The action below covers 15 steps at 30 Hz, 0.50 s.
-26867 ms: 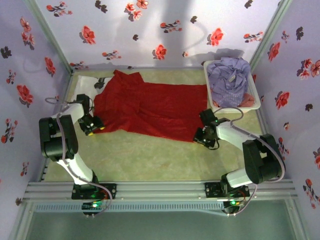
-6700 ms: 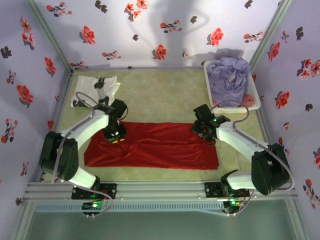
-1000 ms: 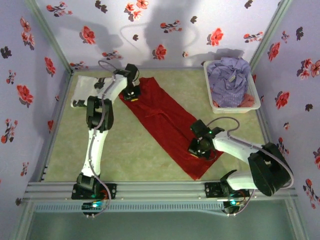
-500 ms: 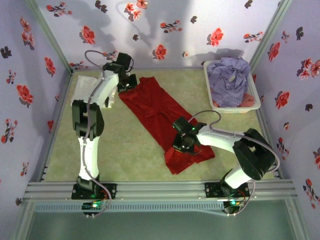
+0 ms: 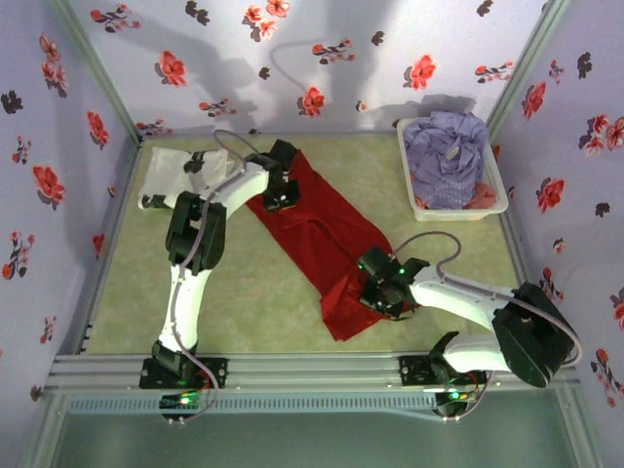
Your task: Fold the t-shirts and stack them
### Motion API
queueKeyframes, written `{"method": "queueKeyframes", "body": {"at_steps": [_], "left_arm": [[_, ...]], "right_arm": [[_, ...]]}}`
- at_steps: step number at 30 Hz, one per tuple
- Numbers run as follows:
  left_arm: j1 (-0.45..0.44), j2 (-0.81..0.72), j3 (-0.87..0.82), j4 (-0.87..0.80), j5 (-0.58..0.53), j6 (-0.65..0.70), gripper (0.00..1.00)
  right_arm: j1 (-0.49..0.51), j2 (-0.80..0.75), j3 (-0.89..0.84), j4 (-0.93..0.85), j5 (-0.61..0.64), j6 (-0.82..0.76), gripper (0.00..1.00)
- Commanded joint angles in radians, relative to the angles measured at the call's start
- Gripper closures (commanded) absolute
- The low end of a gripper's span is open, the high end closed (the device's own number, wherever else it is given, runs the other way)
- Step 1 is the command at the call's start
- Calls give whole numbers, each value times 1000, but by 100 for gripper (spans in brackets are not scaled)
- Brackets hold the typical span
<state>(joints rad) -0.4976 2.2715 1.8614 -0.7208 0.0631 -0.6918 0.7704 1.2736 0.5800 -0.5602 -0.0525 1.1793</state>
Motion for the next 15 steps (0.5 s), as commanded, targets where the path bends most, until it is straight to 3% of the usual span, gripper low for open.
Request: {"method": "queueKeyframes", "body": {"at_steps": [1,15], "left_arm": [[15,17,-16,51,-22,-50,100],[62,251,262,-11,31,17,100]], "right_arm": [[-4,-17,-49,2,-1,46,98],[43,-34,-46,19,-38,101,98]]}}
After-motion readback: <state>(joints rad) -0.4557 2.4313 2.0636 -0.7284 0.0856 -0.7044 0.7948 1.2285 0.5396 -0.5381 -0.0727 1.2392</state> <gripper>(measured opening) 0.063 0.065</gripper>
